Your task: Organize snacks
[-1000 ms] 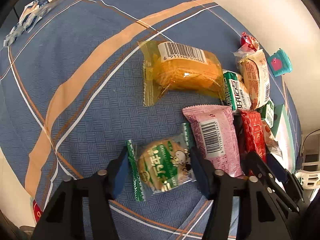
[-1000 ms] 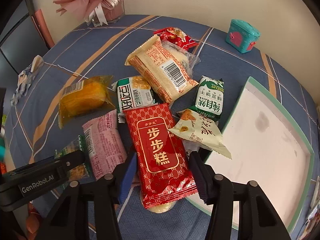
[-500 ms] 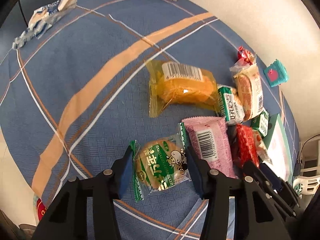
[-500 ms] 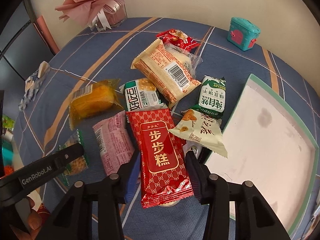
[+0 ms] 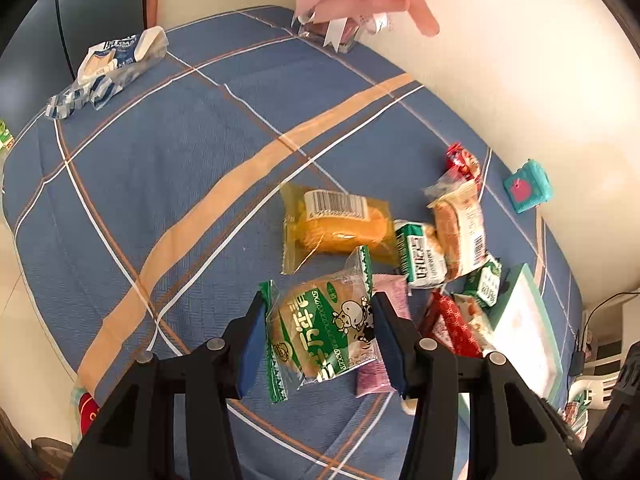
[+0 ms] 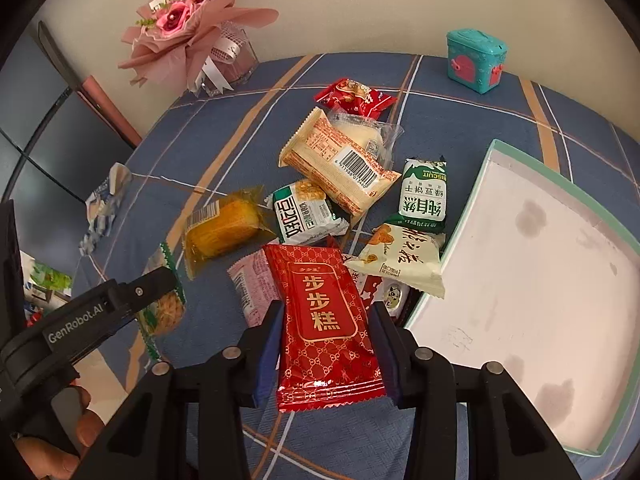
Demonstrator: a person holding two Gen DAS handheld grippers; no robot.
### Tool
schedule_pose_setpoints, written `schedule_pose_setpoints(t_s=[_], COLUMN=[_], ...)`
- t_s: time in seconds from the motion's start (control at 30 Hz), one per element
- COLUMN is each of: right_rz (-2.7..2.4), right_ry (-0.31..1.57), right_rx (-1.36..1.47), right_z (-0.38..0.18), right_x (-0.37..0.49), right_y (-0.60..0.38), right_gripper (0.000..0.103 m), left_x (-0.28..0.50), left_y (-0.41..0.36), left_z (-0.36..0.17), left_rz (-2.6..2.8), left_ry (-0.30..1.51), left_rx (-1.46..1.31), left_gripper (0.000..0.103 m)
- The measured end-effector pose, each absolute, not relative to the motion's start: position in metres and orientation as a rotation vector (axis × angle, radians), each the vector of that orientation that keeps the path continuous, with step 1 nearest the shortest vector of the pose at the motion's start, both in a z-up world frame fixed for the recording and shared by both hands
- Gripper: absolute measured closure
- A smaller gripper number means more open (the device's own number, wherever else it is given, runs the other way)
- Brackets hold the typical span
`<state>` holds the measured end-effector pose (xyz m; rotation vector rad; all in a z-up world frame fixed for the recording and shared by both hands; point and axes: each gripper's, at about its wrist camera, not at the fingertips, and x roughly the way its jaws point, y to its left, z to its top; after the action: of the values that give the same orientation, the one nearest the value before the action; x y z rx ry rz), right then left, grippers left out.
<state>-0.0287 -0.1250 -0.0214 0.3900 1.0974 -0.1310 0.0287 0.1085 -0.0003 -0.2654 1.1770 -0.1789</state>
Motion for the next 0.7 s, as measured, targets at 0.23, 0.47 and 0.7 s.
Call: schedule_pose_setpoints(t_s=[0.23,0.47,0.7], right_rz=[-0.096,-0.124,-0.135], right_ry=[1.071,1.097,1.157], right_rx=[0.461,0.442,0.423], right_z=[-0.011,-0.014,-0.039], right_x=[-0.035,-0.034,-0.025], right_y=[-0.132,-0.136,-0.137], right_gripper=[0.072,0.072,0.072], left_x=[0.036,0.044,0.05], left_y=[0.089,0.054,0.048], left_z=[0.013,-0.003,-0.027], left_rz=[-0.164,-0.136,-0.115], left_ry=[1.164,1.211,1.272], left_rx=[-0.256,-0.24,-0.2], left_gripper=[0.05,0.05,0.05])
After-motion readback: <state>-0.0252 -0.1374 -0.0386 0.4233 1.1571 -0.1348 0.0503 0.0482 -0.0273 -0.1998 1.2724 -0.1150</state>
